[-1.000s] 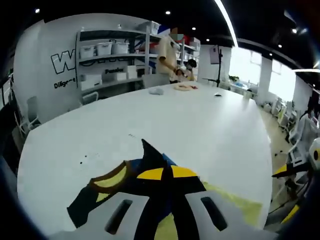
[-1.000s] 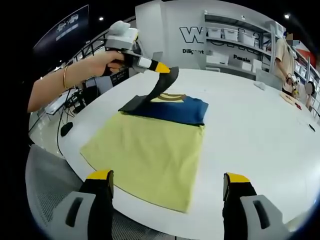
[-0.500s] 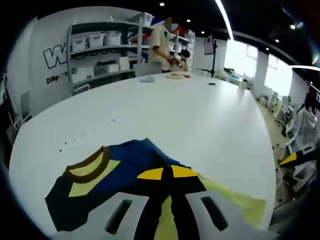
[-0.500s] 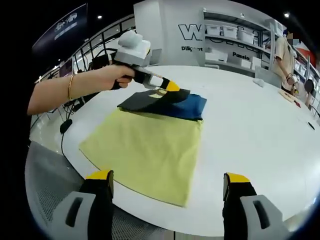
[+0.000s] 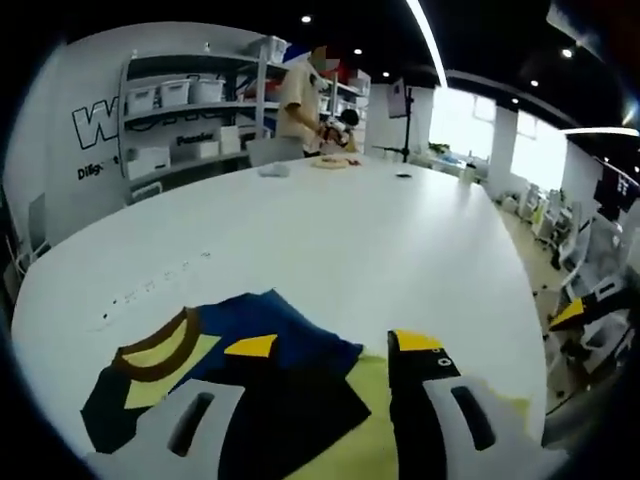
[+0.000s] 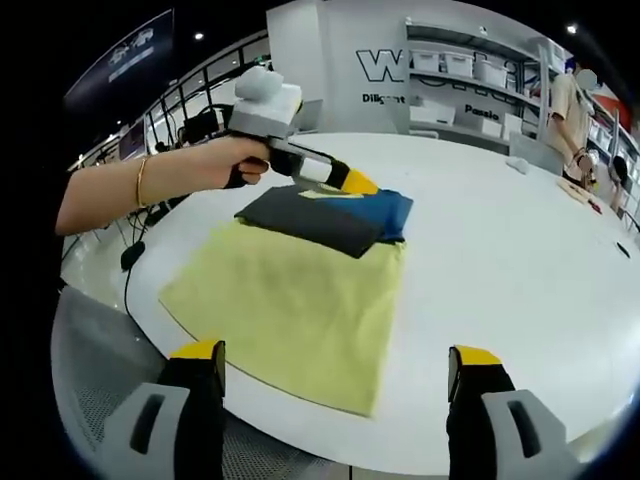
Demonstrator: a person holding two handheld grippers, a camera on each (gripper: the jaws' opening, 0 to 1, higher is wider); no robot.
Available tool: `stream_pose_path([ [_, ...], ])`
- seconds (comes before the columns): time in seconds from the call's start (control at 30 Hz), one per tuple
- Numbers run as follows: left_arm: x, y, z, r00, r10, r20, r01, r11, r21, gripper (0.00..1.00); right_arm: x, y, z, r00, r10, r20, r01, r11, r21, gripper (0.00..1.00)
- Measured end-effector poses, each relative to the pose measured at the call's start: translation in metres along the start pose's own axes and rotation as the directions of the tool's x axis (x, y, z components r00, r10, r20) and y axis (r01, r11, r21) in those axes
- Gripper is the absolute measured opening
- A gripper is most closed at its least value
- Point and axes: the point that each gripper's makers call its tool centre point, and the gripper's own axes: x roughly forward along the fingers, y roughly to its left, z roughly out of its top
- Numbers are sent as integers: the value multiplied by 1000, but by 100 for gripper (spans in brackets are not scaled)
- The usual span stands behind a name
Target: Fold the garment on the visible template until the final outline fits inside the template.
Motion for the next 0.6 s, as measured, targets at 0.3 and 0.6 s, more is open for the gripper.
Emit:
stream_pose_path([
  [0.3, -23, 48, -20, 994, 109, -12, -109, 987, -116, 99, 7, 7, 7, 999, 26, 21, -26, 1000, 9, 98],
  [0.6, -42, 68, -42, 985, 159, -60, -165, 979, -117, 99, 13, 12, 5, 999, 44, -3, -44, 999, 2, 99],
])
